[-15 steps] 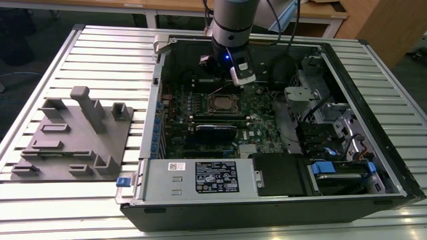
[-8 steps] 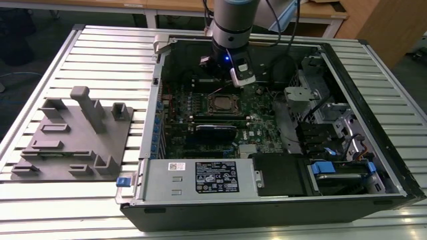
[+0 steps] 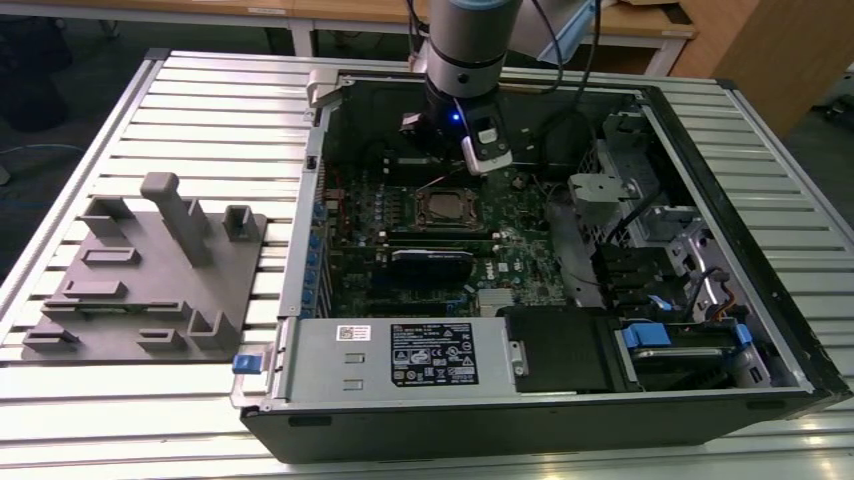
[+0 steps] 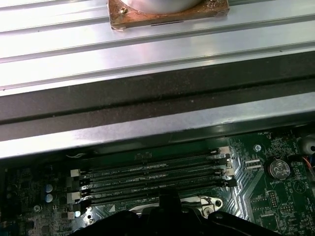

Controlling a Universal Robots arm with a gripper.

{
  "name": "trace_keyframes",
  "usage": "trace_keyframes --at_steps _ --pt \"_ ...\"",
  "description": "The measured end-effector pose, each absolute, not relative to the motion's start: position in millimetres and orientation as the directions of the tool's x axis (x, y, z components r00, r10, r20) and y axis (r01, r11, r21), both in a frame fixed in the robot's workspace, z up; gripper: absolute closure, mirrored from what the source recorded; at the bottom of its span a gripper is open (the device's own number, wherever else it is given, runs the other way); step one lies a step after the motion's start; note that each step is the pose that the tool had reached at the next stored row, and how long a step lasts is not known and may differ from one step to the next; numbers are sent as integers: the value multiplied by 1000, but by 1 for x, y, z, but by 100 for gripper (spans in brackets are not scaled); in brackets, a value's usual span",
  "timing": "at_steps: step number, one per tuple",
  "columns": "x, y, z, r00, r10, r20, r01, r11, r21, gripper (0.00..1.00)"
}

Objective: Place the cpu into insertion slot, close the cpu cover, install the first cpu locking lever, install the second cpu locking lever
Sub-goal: 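Install the first cpu locking lever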

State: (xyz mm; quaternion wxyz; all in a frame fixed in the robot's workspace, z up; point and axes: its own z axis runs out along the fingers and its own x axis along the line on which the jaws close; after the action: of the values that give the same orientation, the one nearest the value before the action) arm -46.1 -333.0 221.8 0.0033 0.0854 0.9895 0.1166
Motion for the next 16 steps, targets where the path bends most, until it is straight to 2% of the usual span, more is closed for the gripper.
trace_keyframes --at_steps 16 --pt "-46 -333 217 -985 170 13 168 958 232 90"
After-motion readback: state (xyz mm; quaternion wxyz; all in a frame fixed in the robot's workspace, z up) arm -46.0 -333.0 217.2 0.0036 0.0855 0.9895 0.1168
